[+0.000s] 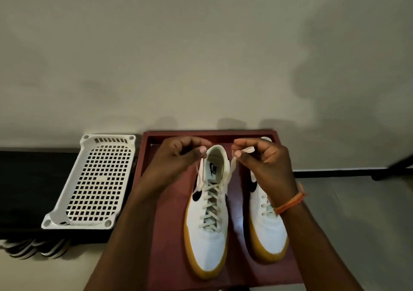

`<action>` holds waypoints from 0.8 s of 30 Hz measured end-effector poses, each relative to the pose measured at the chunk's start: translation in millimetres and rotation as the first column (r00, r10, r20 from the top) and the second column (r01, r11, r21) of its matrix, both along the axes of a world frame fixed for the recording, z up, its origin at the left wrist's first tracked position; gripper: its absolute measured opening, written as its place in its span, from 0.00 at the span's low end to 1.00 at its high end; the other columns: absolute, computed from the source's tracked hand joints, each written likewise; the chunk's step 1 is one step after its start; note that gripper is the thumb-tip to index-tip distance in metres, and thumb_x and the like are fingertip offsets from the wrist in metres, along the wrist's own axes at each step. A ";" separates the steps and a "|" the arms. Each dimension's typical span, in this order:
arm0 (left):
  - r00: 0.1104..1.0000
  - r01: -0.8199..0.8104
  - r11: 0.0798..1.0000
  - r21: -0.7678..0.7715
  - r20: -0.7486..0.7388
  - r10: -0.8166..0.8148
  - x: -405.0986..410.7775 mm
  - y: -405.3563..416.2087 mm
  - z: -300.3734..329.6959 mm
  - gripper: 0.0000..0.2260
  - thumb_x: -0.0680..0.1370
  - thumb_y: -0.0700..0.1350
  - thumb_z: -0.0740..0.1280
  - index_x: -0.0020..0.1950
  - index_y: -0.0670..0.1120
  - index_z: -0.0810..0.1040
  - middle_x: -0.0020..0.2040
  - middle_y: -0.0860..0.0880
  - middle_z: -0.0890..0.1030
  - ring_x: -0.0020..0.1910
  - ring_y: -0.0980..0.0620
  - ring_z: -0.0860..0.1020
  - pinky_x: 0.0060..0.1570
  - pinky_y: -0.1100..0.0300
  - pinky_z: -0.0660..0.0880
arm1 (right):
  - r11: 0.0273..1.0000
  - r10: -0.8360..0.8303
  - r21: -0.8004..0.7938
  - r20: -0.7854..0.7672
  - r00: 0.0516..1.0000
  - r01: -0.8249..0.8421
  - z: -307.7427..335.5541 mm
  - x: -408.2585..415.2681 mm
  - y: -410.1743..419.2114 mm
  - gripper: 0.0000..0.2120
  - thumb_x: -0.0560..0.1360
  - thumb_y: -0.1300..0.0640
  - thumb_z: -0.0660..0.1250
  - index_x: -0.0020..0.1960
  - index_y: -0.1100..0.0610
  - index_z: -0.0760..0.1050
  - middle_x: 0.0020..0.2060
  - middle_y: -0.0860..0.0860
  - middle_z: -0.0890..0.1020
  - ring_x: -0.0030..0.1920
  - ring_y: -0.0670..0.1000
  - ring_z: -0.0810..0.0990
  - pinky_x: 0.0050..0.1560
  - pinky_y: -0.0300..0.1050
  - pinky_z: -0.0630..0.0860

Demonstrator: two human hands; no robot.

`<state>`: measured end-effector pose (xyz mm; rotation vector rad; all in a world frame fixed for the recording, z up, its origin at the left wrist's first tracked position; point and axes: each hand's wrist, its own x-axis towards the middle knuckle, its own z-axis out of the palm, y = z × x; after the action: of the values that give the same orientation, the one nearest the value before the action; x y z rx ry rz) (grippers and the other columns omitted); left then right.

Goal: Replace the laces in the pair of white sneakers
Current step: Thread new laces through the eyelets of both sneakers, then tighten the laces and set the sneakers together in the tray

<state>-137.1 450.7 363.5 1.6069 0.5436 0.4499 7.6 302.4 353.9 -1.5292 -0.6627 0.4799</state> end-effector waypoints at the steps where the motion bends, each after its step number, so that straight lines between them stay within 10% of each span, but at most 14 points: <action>1: 1.000 0.001 1.000 0.006 0.009 -0.001 5.2 2.1 8.9 0.07 0.79 0.36 0.67 0.55 0.41 0.82 0.37 0.53 0.84 0.34 0.64 0.78 0.35 0.73 0.71 | 1.000 0.019 0.015 0.022 1.000 -0.019 9.7 1.3 5.3 0.09 0.72 0.70 0.72 0.51 0.62 0.82 0.44 0.53 0.87 0.48 0.51 0.85 0.52 0.42 0.80; 11: 0.991 -0.073 0.993 -0.091 0.104 0.083 47.6 3.8 53.4 0.09 0.76 0.35 0.71 0.56 0.39 0.82 0.42 0.43 0.86 0.43 0.47 0.85 0.48 0.56 0.82 | 0.977 0.095 0.211 -0.369 0.924 -0.016 55.7 15.2 29.8 0.12 0.75 0.75 0.61 0.53 0.67 0.79 0.48 0.63 0.84 0.51 0.60 0.84 0.53 0.51 0.81; 16: 0.987 -0.157 0.899 -0.409 -0.093 0.130 68.7 0.8 0.9 0.04 0.76 0.29 0.68 0.49 0.34 0.80 0.31 0.47 0.83 0.27 0.55 0.80 0.30 0.65 0.78 | 0.998 0.017 0.059 -0.628 0.778 0.025 10.0 22.5 31.5 0.11 0.73 0.76 0.63 0.50 0.67 0.79 0.43 0.63 0.84 0.43 0.58 0.85 0.44 0.46 0.83; 20: 0.909 -0.144 0.989 0.025 -0.392 0.142 68.9 4.3 -44.8 0.04 0.73 0.35 0.73 0.46 0.40 0.86 0.29 0.47 0.81 0.22 0.57 0.77 0.25 0.65 0.75 | 0.992 -0.062 -0.122 -0.627 0.776 -0.020 -32.2 16.6 32.0 0.12 0.70 0.77 0.67 0.54 0.72 0.76 0.43 0.65 0.83 0.40 0.56 0.84 0.48 0.50 0.82; 24: 0.811 0.143 0.837 0.527 -0.547 0.206 68.3 5.8 -54.2 0.11 0.73 0.44 0.73 0.31 0.47 0.78 0.31 0.49 0.78 0.29 0.55 0.74 0.25 0.69 0.62 | 0.924 -0.116 -0.383 -0.283 0.952 -0.001 -57.4 14.6 47.0 0.09 0.70 0.70 0.73 0.50 0.67 0.81 0.43 0.60 0.84 0.36 0.50 0.81 0.37 0.35 0.79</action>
<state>-68.8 456.5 309.3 2.3260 0.9762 0.1110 22.2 349.4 296.5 -1.7834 -0.2926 0.8141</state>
